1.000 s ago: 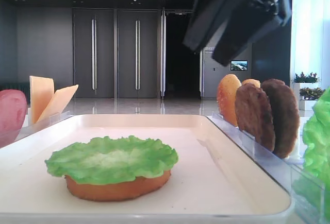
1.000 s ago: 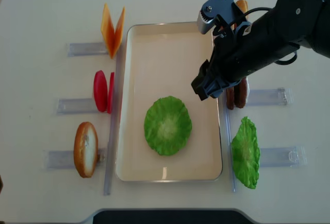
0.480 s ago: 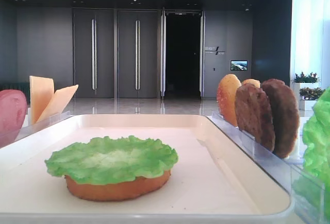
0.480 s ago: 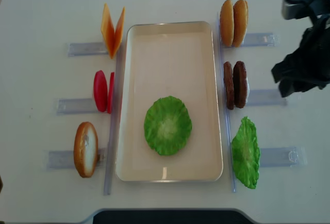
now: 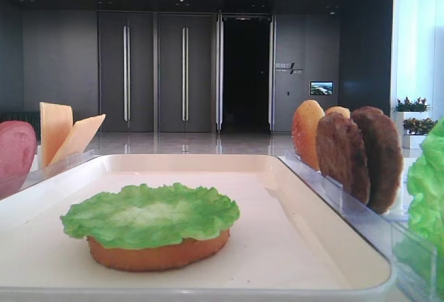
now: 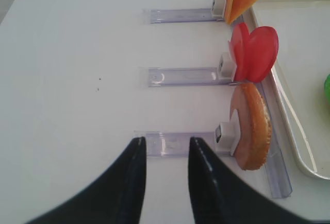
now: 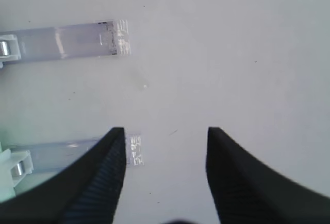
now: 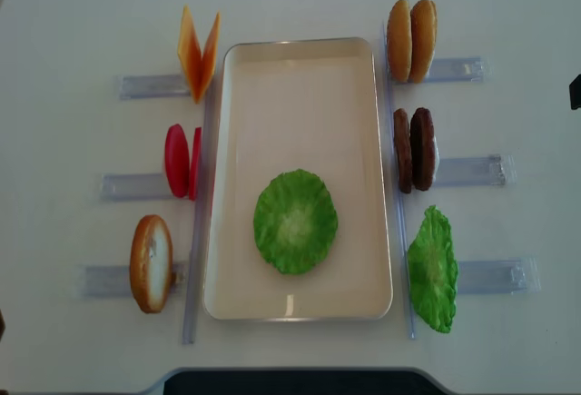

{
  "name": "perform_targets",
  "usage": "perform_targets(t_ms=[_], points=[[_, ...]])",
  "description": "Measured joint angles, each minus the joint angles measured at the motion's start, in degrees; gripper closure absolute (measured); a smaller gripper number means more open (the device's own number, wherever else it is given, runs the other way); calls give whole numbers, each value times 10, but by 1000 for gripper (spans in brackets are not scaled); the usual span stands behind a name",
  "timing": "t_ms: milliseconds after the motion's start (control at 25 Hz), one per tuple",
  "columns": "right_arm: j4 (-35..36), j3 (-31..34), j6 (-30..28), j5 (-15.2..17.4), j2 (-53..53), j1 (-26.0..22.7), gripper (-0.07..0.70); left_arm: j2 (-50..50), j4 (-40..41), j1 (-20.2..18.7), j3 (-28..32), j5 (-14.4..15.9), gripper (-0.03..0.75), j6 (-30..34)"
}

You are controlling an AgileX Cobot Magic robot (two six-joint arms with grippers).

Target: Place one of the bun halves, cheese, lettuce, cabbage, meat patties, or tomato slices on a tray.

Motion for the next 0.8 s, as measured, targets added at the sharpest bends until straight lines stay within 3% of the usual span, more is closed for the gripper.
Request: perform_targets(t_ms=[400,800], points=[[0,7,0,13,-56,0,262,0,0,0,0,0,496,0],[-3,128,0,-16,-248,0,262,0,0,0,0,0,496,0]])
